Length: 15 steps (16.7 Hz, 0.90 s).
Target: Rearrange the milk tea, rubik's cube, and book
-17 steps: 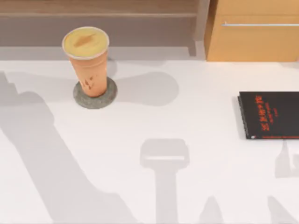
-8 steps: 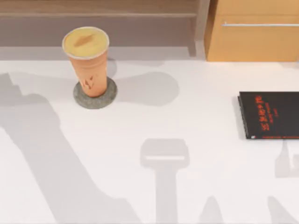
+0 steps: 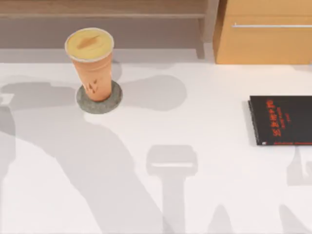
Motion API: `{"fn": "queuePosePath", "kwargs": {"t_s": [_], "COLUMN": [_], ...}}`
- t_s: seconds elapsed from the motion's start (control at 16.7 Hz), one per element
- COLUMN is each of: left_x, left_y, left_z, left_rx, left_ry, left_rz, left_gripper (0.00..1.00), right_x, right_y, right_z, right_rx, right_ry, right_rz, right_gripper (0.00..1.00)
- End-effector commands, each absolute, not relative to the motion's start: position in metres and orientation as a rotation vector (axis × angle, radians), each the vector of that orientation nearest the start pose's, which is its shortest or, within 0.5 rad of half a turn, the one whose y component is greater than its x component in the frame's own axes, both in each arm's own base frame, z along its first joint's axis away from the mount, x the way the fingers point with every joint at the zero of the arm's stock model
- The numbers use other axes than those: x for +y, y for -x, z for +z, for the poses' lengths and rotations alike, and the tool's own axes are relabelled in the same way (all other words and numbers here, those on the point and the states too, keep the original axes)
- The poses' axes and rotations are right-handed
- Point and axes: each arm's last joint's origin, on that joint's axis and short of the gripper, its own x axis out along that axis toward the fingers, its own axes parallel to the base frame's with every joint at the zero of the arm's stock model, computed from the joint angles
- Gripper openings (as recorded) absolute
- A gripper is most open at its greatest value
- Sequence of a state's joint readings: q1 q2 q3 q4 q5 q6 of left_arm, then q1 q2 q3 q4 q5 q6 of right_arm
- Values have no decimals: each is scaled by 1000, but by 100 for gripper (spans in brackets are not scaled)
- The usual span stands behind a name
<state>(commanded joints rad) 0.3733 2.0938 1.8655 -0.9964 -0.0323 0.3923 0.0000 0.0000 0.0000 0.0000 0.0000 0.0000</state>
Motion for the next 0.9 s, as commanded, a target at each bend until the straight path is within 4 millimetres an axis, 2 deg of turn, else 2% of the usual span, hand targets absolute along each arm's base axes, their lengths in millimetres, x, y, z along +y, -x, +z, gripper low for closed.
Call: {"fn": "queuePosePath", "kwargs": {"t_s": [0.3, 0.48, 0.66, 0.9], "left_x": [116, 76, 36, -1], "left_y": [-383, -363, -355, -358], "left_z": [345, 390, 405, 400], "left_rx": [661, 331, 121, 12], "left_ry": [-163, -130, -73, -9], "left_rz": [251, 222, 124, 0], "left_gripper": [0, 0, 0, 0], "right_x": [-1, -1, -1, -1], "right_y": [-106, -106, -106, -106], "right_z": [160, 160, 160, 160], "right_rx": [0, 0, 0, 0], "right_ry": [0, 0, 0, 0], "right_rz": [0, 0, 0, 0], "right_gripper": [100, 100, 100, 100]}}
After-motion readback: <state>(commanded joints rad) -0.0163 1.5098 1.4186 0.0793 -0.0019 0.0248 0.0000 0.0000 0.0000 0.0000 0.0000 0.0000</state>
